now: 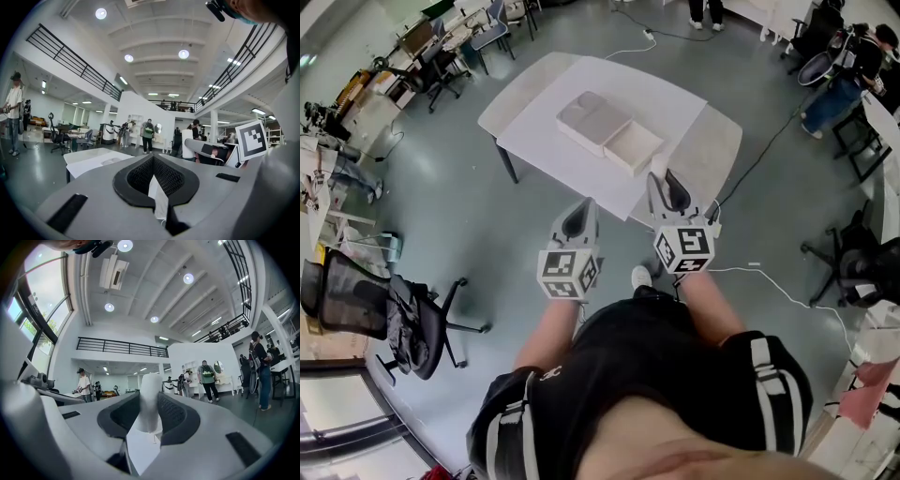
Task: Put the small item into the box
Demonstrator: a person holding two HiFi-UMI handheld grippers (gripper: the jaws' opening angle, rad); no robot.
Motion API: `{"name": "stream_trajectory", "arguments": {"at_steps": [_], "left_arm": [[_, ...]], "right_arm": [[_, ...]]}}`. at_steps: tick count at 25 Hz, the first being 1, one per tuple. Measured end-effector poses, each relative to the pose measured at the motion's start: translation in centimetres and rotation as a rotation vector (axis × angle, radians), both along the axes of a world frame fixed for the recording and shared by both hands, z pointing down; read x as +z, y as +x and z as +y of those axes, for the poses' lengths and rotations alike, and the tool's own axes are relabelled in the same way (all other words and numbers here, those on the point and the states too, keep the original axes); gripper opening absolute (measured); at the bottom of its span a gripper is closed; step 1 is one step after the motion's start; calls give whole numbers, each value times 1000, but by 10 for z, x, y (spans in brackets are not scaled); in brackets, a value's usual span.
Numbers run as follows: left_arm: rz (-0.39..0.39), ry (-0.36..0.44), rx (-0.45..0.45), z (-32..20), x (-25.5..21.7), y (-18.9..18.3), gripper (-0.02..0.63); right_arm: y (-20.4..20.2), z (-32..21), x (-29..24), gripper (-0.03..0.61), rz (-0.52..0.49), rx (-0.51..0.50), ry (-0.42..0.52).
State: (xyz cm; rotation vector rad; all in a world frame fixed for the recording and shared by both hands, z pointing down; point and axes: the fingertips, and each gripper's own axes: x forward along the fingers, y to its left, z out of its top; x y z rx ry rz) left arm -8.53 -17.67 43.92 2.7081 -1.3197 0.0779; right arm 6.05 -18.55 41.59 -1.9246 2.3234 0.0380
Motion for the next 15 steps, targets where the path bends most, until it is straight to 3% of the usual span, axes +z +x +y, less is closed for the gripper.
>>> {"name": "stream_trajectory", "arguments": {"at_steps": [15], "left_arm": [[-24, -12, -42, -116, -9, 82, 5]], "right_arm": [[70, -126, 10, 123, 1, -89, -60]]}}
